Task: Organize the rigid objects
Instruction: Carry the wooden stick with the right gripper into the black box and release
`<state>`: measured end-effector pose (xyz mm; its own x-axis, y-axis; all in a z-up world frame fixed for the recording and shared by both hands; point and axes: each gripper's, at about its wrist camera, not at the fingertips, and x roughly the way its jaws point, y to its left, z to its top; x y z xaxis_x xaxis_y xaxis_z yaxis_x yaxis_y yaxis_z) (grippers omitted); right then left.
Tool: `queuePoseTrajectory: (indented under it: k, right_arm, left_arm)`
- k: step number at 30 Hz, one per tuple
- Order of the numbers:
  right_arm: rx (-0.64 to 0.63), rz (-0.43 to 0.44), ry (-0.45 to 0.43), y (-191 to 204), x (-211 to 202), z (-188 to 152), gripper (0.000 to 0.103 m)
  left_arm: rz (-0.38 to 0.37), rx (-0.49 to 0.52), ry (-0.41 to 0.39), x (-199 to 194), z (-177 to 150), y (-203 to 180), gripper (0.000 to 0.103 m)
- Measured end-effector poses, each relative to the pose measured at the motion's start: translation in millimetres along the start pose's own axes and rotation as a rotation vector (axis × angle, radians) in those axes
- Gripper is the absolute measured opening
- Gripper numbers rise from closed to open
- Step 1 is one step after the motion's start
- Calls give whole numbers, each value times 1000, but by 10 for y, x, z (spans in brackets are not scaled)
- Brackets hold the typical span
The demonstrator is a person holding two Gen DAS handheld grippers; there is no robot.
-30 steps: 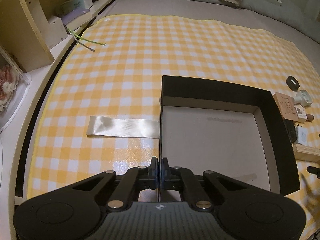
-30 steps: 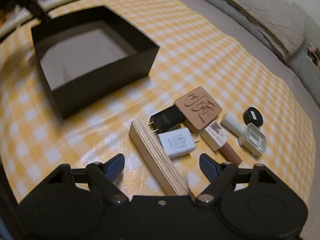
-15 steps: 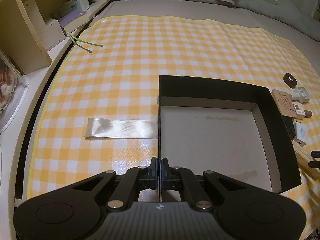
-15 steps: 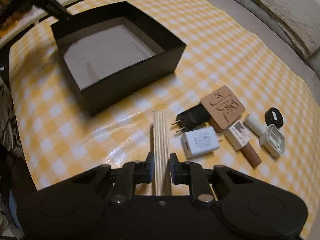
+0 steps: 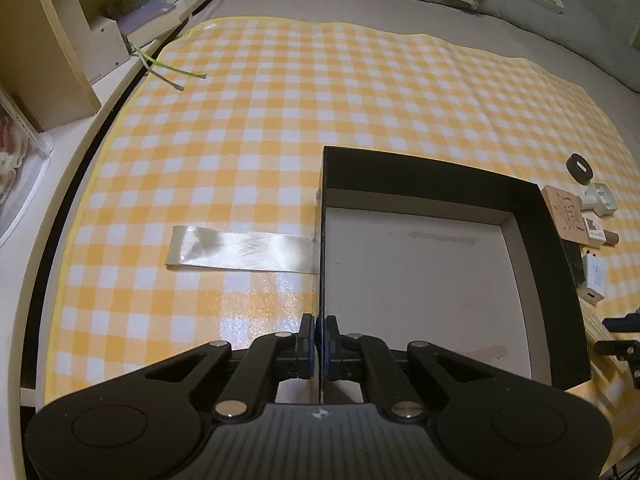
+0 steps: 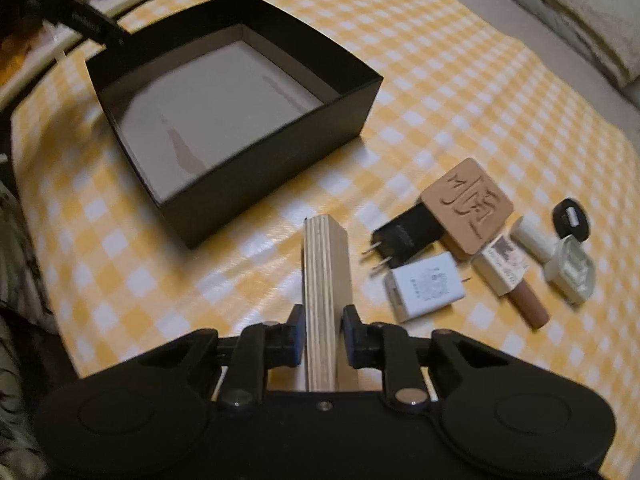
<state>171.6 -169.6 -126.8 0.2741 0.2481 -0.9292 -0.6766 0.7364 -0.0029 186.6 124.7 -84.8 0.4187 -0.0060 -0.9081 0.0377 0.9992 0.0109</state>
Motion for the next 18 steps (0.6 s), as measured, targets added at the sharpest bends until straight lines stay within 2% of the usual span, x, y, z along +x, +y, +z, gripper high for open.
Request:
queuePoseTrajectory:
  k: [2, 6, 11, 14, 18]
  right_arm:
    - [-3, -13, 15, 33, 32, 24, 20]
    - [-22, -98, 40, 103, 113, 86, 18]
    - [29, -99, 37, 87, 66, 136, 17]
    - [118, -68, -7, 21, -75, 182, 17]
    - [276, -28, -129, -101, -389, 300, 17]
  left_arm:
    - [6, -5, 8, 8, 21, -8, 5]
    - [16, -7, 12, 28, 45, -37, 4]
    - [40, 10, -1, 41, 54, -71, 4]
    - [61, 25, -8, 34, 57, -116, 3]
    - [72, 31, -9, 26, 48, -117, 3]
